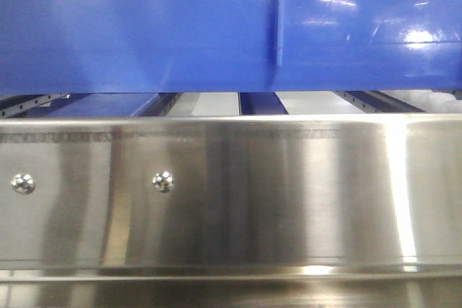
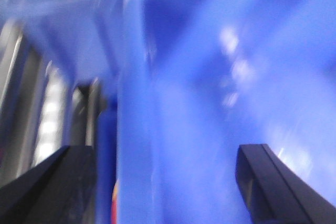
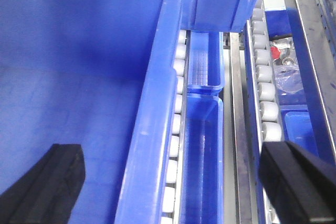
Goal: Move blue bin to conveyor side
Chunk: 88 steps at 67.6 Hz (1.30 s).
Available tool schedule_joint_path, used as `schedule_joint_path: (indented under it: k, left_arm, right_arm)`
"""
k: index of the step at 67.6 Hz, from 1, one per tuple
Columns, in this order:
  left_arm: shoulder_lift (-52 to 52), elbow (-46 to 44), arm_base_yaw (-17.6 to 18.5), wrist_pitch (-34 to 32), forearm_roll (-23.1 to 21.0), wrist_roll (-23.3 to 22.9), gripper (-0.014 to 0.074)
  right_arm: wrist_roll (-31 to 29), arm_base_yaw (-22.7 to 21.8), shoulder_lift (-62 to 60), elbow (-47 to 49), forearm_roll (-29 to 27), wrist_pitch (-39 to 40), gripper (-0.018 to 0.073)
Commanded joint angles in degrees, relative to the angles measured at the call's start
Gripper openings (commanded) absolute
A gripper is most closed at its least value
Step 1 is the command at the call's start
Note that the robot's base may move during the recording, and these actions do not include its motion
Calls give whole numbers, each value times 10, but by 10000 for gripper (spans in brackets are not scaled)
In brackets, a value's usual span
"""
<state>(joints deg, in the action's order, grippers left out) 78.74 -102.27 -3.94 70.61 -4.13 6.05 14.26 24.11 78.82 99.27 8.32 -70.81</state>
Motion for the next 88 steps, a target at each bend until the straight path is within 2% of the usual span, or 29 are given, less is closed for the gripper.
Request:
schedule_joint_path:
  k: [1,11,22,33,59,88]
  left_arm:
    - [4,-23,-19,-6,-11,14,445]
    - [13,-23,-49,-6,-17,36,492]
    - [32,-23,-50,-6,-49,45,604]
    - [37,-17,-50,-6,-57,45,601]
    - [44,50,-50,-6,-45,49,601]
    - [64,50,-50,-6,-46,49,601]
  right_arm:
    - [2,1,0,0,4,8,558]
    - [2,1,0,0,4,8,558]
    - [10,1,0,0,4,8,558]
    - [13,1,0,0,4,8,558]
    - [20,1,36,0,0,8,558]
    - [35,1,82,0,-1,8,558]
